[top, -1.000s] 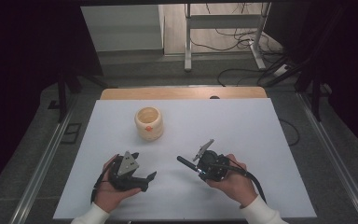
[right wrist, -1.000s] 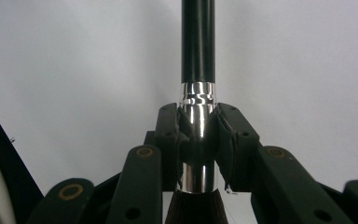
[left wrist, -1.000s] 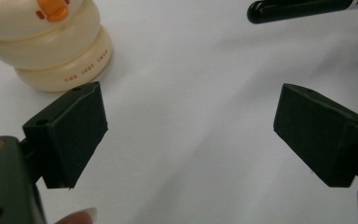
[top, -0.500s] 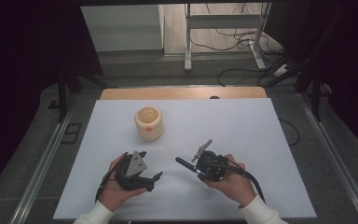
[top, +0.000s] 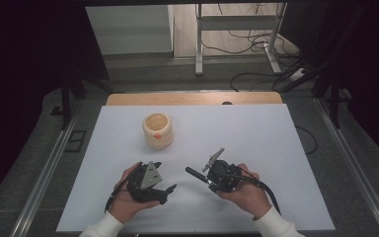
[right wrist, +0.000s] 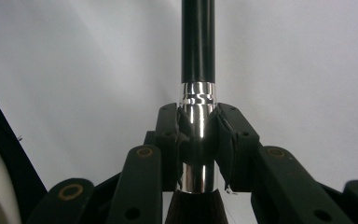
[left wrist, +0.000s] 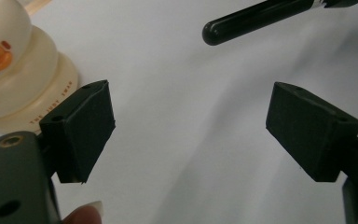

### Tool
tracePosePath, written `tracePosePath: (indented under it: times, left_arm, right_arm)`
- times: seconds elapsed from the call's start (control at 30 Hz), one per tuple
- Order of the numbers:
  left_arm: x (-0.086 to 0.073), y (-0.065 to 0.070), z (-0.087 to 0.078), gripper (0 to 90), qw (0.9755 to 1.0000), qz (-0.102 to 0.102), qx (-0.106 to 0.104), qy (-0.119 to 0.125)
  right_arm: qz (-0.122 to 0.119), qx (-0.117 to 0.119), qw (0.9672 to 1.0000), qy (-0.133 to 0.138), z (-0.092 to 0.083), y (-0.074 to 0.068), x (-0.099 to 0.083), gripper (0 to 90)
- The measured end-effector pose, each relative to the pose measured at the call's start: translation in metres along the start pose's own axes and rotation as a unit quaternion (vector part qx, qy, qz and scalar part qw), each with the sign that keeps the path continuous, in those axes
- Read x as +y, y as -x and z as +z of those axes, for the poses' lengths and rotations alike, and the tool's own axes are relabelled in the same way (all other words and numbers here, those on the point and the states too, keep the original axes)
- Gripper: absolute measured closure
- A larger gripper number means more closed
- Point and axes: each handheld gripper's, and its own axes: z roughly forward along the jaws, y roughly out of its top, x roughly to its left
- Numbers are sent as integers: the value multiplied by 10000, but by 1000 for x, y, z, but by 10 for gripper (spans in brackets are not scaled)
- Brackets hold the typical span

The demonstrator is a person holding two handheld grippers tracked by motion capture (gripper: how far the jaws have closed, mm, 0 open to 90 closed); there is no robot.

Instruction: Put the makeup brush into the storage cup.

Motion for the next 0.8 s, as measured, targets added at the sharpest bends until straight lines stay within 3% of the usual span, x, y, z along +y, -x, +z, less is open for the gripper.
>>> tracePosePath:
  times: [0.27,0.8]
  left_arm:
    - [3,3,5,158,10000,77,-25,-31]
    - [17,10,18,167,9985,521,-94,-101]
  right_arm:
    - [-31,16,10000,-20,0,0,0,713]
    - [-35,52,10000,-13,1,0,0,713]
